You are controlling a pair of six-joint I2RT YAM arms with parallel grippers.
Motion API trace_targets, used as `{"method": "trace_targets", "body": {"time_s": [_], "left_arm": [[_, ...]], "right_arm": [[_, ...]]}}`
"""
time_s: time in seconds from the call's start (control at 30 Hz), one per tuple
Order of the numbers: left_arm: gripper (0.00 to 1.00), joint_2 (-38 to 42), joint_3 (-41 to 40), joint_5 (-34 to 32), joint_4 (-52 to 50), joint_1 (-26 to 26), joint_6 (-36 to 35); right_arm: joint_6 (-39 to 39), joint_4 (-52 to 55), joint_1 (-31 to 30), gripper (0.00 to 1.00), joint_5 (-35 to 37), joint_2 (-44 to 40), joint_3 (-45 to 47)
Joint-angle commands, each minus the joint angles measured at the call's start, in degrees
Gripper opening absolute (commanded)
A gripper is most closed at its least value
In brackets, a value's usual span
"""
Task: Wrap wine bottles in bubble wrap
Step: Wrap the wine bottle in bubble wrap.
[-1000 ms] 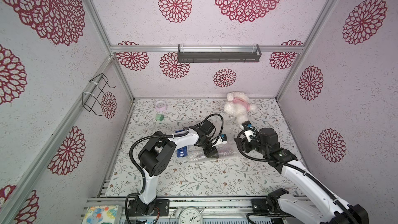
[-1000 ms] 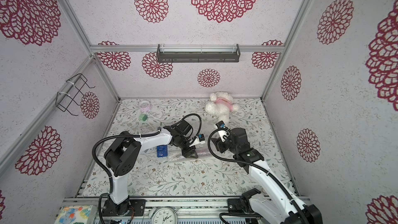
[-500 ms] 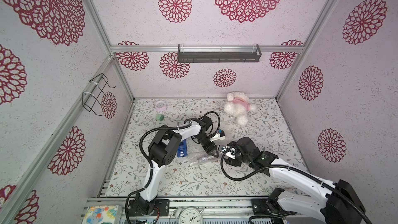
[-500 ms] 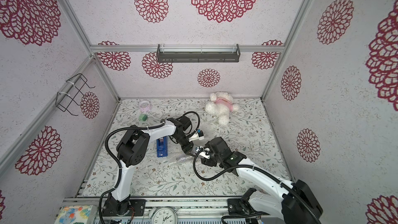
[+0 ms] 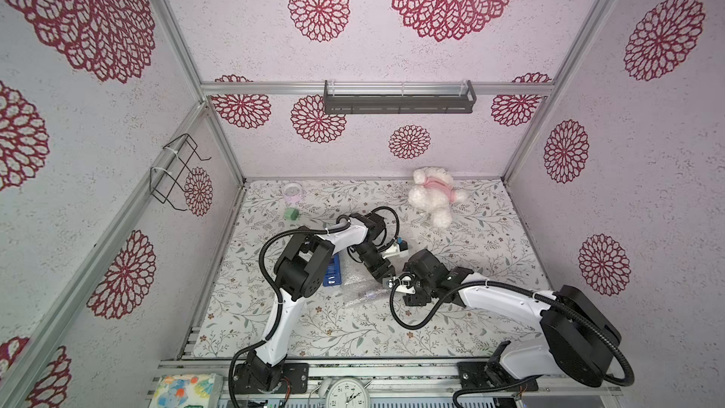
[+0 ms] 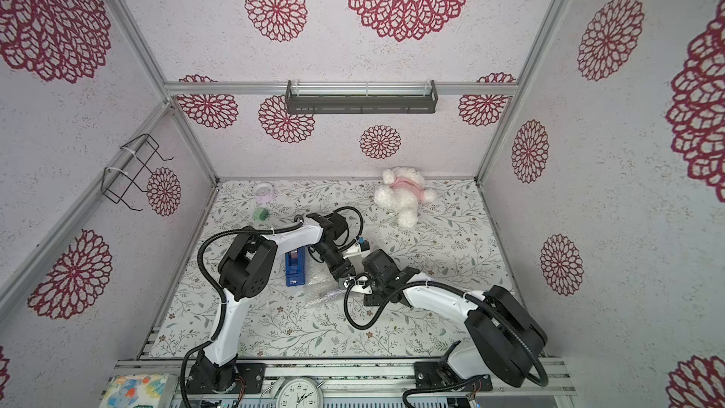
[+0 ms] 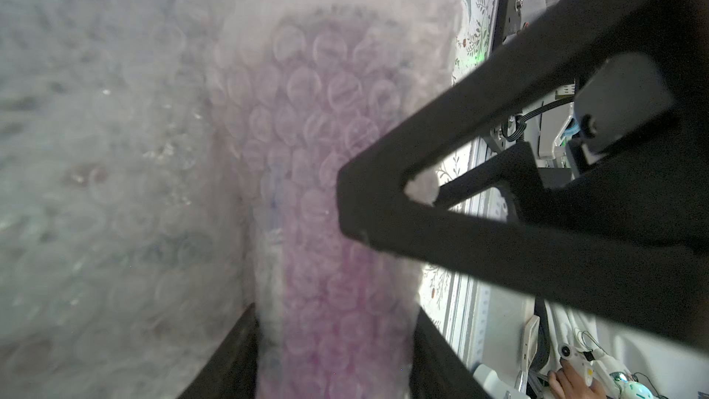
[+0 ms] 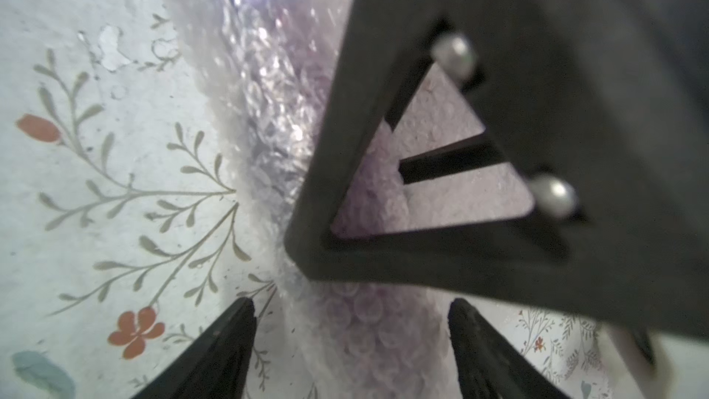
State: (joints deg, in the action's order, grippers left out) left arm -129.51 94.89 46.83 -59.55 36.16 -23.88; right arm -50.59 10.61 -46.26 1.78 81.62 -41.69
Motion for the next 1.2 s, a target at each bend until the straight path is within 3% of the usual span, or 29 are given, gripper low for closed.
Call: {"method": "trace_targets", "body": {"time_s": [0.0,0.23,0.47,0.63,1.0,1.17], "left_arm": [[0.39,-0.29,1.39,3.01,-2.83,-0.50,-1.52],[0.45,0.34,0.78,3.37,-2.61,-1.09,-2.14],[0.55,3.60,-2.33,0.37,1.48,-1.59,-1.20],[0.64,7.58,-5.73,-1.97,6.13,-1.87,-0.27],[0.72,16.35,-10.24,-4.57,12.69,-5.29,1.84],[0.72,25.54,-16.77,-10.76,21.31,-8.92,5.21]], "right_arm": [[-3.29,2.00,-0.79,0.79,0.17,1.17,-2.07],[0.52,7.85,-2.65,0.65,-1.69,5.10,-3.72],[6.51,13.20,-4.86,0.45,-1.71,4.99,-4.55],[9.77,17.36,-5.11,0.45,-2.56,6.54,-5.60],[20.07,25.98,-4.86,0.49,-6.19,11.78,-11.78],[23.38,28.37,-2.57,0.49,-10.34,14.72,-14.75]]}}
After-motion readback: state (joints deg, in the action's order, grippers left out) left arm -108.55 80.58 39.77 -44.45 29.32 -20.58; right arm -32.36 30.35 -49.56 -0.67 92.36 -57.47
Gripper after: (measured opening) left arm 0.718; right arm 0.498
